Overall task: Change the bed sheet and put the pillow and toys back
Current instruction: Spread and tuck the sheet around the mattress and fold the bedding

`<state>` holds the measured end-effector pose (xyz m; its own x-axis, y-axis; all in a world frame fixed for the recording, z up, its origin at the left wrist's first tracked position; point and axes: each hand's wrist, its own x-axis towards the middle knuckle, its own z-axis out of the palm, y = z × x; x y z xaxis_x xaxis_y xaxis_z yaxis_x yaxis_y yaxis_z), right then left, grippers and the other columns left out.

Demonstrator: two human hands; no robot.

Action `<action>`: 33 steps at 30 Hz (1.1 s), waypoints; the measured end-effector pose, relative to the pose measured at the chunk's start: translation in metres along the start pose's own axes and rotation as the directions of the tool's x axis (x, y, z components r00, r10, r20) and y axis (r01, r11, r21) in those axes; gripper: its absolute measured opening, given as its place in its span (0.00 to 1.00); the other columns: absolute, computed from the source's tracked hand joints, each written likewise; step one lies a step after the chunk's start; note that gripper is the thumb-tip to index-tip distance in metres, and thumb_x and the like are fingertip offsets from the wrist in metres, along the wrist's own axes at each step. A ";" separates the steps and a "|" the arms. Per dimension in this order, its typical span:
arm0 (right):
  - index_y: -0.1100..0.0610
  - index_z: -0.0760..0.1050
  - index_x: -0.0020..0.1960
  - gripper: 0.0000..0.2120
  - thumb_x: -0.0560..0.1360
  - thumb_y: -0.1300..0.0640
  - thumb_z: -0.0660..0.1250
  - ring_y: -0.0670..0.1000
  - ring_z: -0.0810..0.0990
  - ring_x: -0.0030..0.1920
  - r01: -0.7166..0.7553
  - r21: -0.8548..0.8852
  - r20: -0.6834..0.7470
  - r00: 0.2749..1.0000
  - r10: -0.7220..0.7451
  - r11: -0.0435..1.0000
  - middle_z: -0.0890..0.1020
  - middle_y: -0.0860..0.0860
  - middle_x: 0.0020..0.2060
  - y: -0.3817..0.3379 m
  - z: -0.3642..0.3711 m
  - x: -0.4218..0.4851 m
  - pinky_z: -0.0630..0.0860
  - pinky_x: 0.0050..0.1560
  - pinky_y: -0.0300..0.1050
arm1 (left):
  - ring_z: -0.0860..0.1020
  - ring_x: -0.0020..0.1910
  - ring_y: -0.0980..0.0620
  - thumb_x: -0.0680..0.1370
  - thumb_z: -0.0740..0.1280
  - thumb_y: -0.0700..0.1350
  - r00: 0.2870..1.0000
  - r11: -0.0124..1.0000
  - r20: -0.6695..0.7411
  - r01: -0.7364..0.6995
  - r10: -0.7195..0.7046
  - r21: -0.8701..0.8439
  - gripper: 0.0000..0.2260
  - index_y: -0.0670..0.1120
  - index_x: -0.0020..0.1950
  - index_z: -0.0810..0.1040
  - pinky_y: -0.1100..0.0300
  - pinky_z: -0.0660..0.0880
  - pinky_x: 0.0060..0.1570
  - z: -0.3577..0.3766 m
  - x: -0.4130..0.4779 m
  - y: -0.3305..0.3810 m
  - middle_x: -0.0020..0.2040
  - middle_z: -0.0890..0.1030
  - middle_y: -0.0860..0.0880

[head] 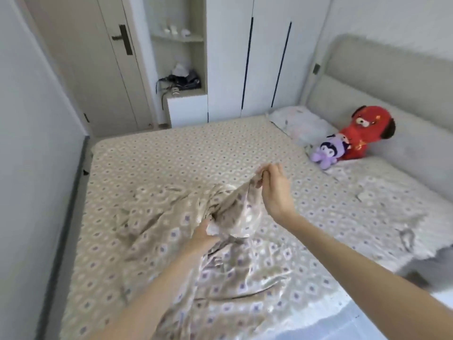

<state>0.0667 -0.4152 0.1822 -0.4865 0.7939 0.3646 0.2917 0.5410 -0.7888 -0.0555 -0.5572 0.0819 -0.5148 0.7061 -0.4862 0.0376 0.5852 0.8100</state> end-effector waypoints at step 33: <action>0.34 0.55 0.72 0.45 0.64 0.47 0.78 0.56 0.68 0.70 -0.402 0.012 0.628 0.715 0.306 0.915 0.58 0.51 0.74 0.054 -0.112 0.008 0.75 0.58 0.51 | 0.75 0.32 0.51 0.76 0.58 0.29 0.830 0.853 -0.202 -0.519 0.519 0.056 0.13 0.37 0.45 0.81 0.58 0.71 0.36 0.036 -0.040 0.239 0.33 0.78 0.44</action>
<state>0.1711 -0.3487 0.1977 -0.7761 0.5591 -0.2915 0.4527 0.1723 -0.8749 0.0046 -0.4313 0.2827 -0.5813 0.8094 0.0833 0.3477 0.1546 0.9248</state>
